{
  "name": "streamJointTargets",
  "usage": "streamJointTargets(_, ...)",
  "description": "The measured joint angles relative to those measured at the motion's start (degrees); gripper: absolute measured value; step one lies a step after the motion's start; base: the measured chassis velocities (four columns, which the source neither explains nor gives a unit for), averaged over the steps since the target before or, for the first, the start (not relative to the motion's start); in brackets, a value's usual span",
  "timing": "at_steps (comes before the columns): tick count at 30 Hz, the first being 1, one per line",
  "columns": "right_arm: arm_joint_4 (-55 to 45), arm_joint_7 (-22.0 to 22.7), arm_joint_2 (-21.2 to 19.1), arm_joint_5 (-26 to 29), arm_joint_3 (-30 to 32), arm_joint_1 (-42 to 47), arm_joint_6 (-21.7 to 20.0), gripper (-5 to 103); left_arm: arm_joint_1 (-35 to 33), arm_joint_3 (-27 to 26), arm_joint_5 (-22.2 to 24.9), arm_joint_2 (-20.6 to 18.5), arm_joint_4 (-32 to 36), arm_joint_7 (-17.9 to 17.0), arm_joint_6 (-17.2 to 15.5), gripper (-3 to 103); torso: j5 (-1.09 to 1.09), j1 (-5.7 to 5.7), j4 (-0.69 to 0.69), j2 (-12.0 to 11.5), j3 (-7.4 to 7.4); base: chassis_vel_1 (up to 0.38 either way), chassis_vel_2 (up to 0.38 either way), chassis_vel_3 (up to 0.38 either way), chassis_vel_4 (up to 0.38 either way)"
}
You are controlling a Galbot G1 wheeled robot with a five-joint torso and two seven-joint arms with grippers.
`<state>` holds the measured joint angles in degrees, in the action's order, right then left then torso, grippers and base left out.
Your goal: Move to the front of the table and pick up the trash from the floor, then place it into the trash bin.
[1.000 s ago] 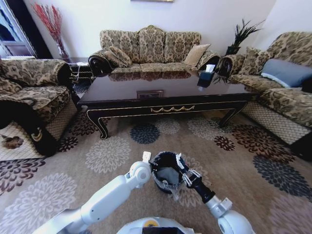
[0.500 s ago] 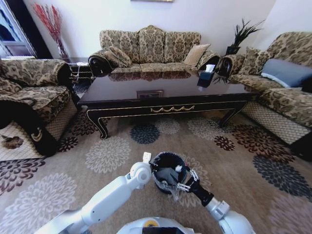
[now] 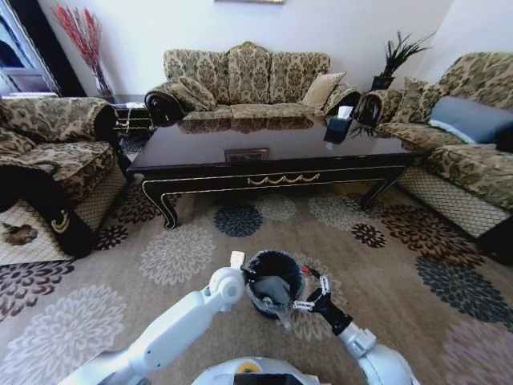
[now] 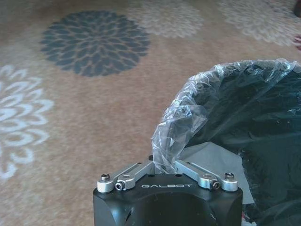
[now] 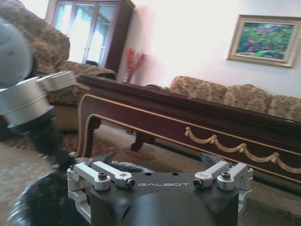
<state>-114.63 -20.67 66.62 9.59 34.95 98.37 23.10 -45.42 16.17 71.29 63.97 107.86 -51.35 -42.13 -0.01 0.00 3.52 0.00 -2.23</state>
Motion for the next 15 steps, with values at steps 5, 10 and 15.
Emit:
streamJointTargets(5,-0.05,6.34,-0.32,3.92,-0.04,-2.22,-3.08,100,-3.62,-4.99,-1.61,-1.59,0.28,1.63,0.0,0,0.0,0.0,0.0,0.0,0.0,0.0,0.0,0.0,0.0)
streamJointTargets(10,2.09,14.44,-1.32,7.06,-0.71,-5.29,-7.08,100,-7.48,-10.62,-2.93,-2.48,0.55,3.3,0.0,0,0.01,0.0,-0.01,0.0,0.0,0.0,0.0,0.0,0.0)
streamJointTargets(15,4.98,19.07,-2.88,10.45,-1.19,-7.42,-12.68,100,-9.78,-14.37,-3.41,-3.81,1.19,4.27,0.0,0,0.01,0.0,-0.01,0.0,0.0,0.0,0.0,0.0,0.0)
